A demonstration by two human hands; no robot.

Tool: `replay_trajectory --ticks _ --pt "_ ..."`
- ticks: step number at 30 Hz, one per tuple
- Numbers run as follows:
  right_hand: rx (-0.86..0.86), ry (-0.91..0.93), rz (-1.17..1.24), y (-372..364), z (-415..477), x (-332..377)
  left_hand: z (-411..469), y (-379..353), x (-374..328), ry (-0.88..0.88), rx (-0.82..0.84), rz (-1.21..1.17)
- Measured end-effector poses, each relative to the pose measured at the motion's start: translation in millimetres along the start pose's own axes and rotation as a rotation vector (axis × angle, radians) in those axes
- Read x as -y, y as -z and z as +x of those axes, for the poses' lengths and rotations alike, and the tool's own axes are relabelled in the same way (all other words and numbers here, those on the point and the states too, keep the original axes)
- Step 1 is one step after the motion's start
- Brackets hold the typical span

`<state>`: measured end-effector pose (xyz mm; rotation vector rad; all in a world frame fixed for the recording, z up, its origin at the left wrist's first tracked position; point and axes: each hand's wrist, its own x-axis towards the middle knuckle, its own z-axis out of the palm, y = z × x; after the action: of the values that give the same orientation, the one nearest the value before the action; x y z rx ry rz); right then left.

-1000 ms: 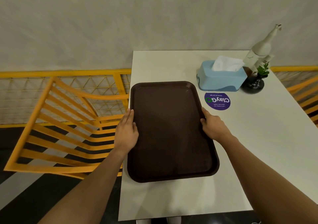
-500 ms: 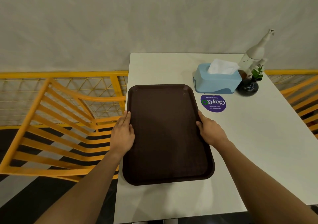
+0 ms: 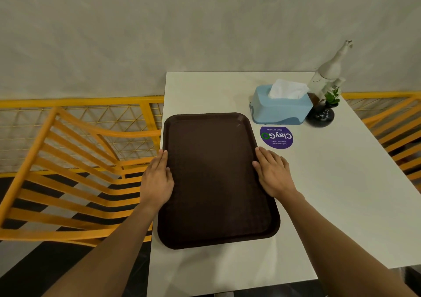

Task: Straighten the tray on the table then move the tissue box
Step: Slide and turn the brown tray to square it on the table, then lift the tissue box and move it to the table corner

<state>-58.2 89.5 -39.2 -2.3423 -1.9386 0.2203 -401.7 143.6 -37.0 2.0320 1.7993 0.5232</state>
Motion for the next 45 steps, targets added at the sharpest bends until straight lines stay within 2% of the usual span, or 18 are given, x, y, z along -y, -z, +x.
replay_trajectory --ticks 7,12,16,23,29,35,39,45 --pt "0.092 0.034 0.148 6.0 -0.4 -3.7 2.6 4.8 -0.9 -0.017 0.030 0.055" --pt "-0.028 0.017 0.400 24.3 2.5 -19.9 10.0 8.6 -21.9 -0.038 -0.059 0.101" --pt "-0.176 -0.020 0.486 50.6 26.7 -52.9 30.6 -4.9 -86.7 -0.097 -0.118 -0.027" --pt "-0.306 0.037 0.509 88.0 80.8 -118.6 72.7 -51.1 -216.0 -0.163 -0.146 -0.262" --pt "-0.322 0.024 0.562 92.2 117.7 -154.6 111.6 -98.6 -282.8 -0.061 -0.112 -0.408" --pt "-0.293 0.034 0.656 82.1 131.5 -163.2 143.7 -123.1 -303.9 0.033 -0.042 -0.452" --pt "-0.334 0.003 0.764 76.5 138.9 -162.4 160.5 -128.0 -307.0 -0.013 -0.038 -0.475" --pt "-0.356 -0.089 0.744 66.2 152.0 -160.2 170.0 -134.4 -303.5 -0.060 -0.053 -0.563"
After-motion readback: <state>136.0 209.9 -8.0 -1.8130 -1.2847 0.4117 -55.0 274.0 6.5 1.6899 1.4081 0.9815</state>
